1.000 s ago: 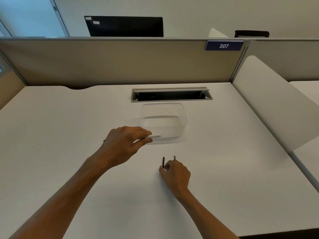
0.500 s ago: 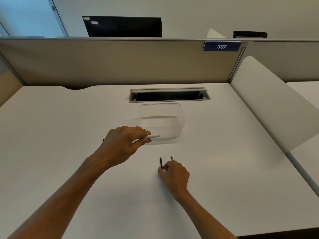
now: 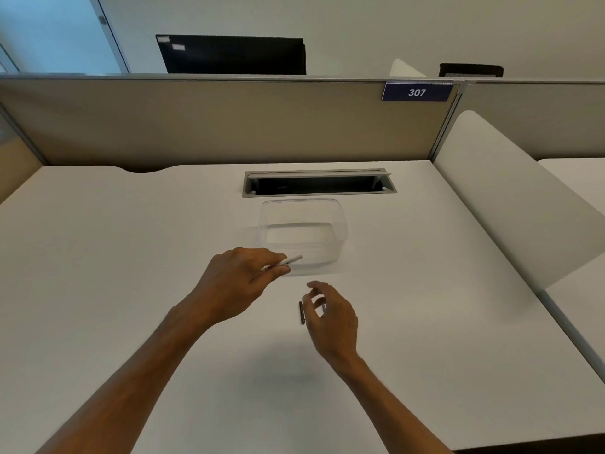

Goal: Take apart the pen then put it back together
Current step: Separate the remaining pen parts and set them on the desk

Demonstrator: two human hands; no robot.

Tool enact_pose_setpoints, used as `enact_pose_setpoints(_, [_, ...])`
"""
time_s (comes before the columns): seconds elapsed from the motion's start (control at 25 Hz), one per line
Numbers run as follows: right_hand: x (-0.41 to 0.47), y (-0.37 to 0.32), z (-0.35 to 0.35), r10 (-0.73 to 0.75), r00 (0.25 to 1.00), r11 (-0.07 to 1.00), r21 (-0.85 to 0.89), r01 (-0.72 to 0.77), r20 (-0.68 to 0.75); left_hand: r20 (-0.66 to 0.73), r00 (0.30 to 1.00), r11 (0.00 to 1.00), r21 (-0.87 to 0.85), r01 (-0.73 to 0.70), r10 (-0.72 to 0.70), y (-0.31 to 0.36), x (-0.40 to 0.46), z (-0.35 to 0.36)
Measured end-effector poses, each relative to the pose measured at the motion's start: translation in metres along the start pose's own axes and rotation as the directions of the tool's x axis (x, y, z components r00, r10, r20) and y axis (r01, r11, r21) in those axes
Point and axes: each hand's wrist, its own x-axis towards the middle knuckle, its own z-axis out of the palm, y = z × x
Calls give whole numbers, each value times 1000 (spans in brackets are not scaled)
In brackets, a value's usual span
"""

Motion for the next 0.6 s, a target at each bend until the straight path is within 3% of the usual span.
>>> enact_pose_setpoints(0.16, [2,-26,-17,-4,988,928,370,-53,153,-35,997,994,-88,65,-68,3,4,14])
enact_pose_setpoints(0.28, [4,-40,-24,-37,959,887,451,-97,280,-31,992,981,-157,113,-119,5,6,29])
enact_pose_setpoints(0.48, [6,-50,-27,-54,950,756,634,-163,308,-61,970,895,-401,194,-237,13,10,43])
enact_pose_setpoints(0.6, [6,-53,-33,-16,919,690,670,-276,395,-73,956,848,-484,214,-283,16,11,42])
